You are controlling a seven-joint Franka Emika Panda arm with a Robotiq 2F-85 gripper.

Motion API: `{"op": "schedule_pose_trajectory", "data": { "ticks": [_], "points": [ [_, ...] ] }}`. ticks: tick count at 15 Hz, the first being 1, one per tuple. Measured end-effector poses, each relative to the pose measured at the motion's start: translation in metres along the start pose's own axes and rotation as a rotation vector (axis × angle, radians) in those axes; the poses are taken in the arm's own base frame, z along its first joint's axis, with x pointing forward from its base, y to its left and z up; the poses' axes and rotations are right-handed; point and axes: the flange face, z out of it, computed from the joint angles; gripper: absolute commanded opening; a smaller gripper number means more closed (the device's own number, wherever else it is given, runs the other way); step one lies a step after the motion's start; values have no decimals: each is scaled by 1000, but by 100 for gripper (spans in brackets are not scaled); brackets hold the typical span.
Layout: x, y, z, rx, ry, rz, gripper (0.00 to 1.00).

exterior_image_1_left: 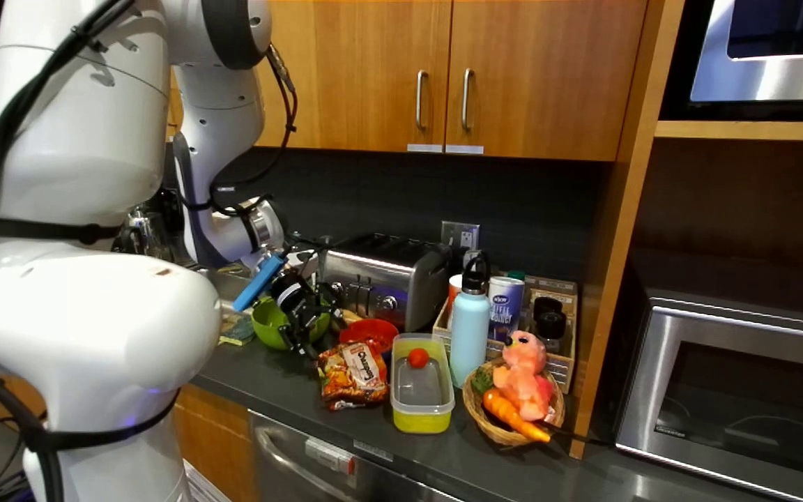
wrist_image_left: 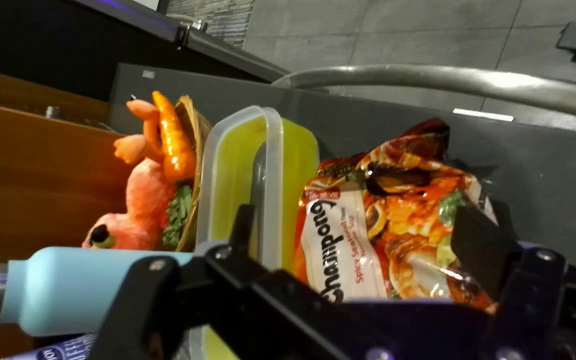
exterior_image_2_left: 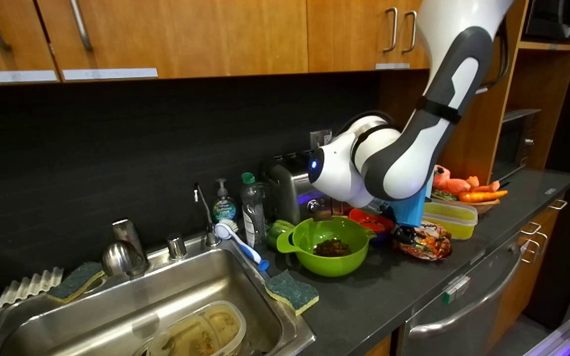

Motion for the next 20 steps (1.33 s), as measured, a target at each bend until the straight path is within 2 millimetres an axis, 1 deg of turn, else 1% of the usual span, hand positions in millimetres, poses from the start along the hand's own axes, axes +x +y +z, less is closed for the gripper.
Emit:
{"op": "schedule_pose_trajectory", "data": {
  "ticks": [2,6,8,11,15,20],
  "points": [
    [4,-3,-5,-34,46,15,100],
    [4,-12,-28,-31,118,22,100],
    [3,-14,-31,-31,127,24,100],
    [3,-14,-30,-29,123,26,100],
    [7,-13,-23,-6,111,31,100],
    [19,-23,-16,135,135,-14,100]
  ]
}}
